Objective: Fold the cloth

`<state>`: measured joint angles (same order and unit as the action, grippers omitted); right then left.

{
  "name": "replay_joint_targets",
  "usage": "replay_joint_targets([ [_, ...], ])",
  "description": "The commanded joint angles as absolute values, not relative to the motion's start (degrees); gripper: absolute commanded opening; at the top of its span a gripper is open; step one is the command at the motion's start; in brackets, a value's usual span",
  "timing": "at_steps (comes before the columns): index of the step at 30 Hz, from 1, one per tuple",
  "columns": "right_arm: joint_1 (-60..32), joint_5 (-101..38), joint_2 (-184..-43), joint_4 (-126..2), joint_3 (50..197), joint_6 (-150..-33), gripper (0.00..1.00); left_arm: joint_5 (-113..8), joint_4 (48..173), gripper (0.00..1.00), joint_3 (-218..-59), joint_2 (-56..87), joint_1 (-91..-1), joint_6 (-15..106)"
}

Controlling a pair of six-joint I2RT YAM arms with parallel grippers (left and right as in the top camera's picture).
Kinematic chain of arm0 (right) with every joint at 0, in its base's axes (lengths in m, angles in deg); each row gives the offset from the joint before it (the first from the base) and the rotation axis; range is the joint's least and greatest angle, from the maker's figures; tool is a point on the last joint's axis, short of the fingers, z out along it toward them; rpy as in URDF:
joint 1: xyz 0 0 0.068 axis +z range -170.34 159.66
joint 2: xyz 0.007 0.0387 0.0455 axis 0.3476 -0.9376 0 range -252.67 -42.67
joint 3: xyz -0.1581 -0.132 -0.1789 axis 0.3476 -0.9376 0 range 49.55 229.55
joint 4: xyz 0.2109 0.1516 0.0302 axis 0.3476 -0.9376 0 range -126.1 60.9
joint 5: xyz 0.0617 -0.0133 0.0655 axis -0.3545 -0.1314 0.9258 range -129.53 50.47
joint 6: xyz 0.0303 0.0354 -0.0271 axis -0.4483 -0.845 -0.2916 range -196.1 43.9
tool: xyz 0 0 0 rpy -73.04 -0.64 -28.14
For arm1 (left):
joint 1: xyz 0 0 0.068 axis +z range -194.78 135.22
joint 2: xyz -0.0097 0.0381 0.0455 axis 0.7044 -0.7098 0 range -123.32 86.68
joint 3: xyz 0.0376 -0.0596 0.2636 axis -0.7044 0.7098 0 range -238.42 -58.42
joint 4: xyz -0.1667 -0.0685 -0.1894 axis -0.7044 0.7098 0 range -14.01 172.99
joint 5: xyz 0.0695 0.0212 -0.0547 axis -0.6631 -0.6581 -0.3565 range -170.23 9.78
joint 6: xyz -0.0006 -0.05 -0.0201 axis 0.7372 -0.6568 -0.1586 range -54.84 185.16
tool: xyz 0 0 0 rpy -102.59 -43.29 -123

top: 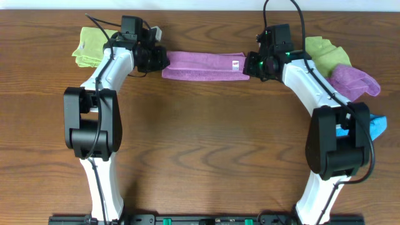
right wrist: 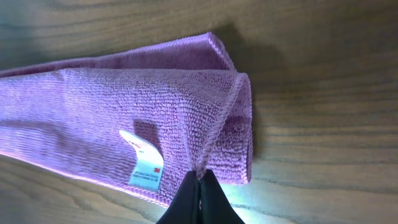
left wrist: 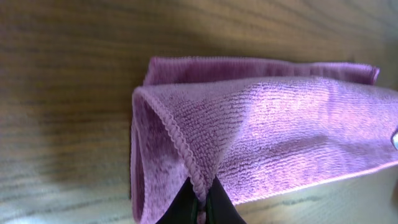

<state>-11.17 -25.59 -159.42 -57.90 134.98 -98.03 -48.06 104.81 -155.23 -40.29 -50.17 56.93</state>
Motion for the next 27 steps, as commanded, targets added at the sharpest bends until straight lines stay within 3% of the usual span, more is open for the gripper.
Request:
replay_joint_targets([
  [1,-11.4,-25.1,-157.6,-58.3,136.1,-98.4,0.02,-47.6,105.9,0.05,-156.1,-39.6,-50.0,59.0],
  [6,-11.3,-25.2,-157.6,-58.5,136.1,-98.3,0.02,-47.6,106.0,0.06,-156.1,-39.6,-50.1,59.0],
  [7,-11.3,-25.2,-157.6,-58.4,136.1,-98.3,0.07,-47.7,105.9,0.06,-156.1,-39.6,-50.1,59.0],
  [8,-11.3,-25.2,-157.6,-58.4,136.1,-98.3,0.22,-47.8,105.7,0.11,-156.1,-39.6,-50.1,59.1],
  [9,-11.3,-25.1,-157.6,-58.2,136.1,-97.6,0.45,-47.8,105.5,0.45,-156.1,-39.6,-50.1,59.3],
  [10,-11.3,-25.2,-157.6,-58.2,136.1,-97.0,0.54,-47.8,105.5,0.72,-156.1,-39.6,-49.9,59.4],
  [12,-11.3,-25.1,-157.6,-58.2,136.2,-96.8,0.69,-47.7,105.7,0.91,-156.1,-39.5,-49.3,59.4],
  [13,-11.3,-25.1,-157.6,-58.2,136.2,-96.8,0.7,-47.6,105.9,0.97,-156.1,-39.5,-48.9,59.4],
  [17,-11.3,-25.0,-157.6,-58.3,137.5,-96.8,0.7,-45.3,105.9,0.96,-156.1,-38.5,-47.7,59.5],
  [19,-11.3,-24.5,-157.6,-58.2,138.9,-96.6,0.68,-42.4,104.3,1.0,-156.2,-37.2,-47.6,61.8],
  [20,-11.3,-24.5,-157.6,-58.0,139.4,-96.6,0.64,-41.0,103.1,0.87,-156.2,-36.7,-47.6,63.0],
  [21,-11.3,-24.5,-157.6,-57.7,139.7,-96.1,0.54,-39.7,101.8,0.75,-156.2,-36.3,-47.9,63.9],
  [22,-11.3,-24.5,-157.6,-57.2,139.7,-96.2,0.36,-39.4,100.5,0.61,-156.2,-36.2,-48.2,63.9],
  [23,-11.3,-24.5,-157.6,-56.8,139.7,-96.2,0.06,-39.3,99.4,0.42,-156.2,-36.2,-48.5,63.9],
  [24,-11.3,-24.5,-157.6,-56.7,139.7,-96.2,0.01,-39.6,98.8,0.06,-156.2,-36.2,-48.7,63.9],
  [27,-10.9,-24.5,-157.6,-57.7,139.7,-95.6,0.01,-40.2,98.7,0.06,-156.2,-36.3,-49.1,63.9],
])
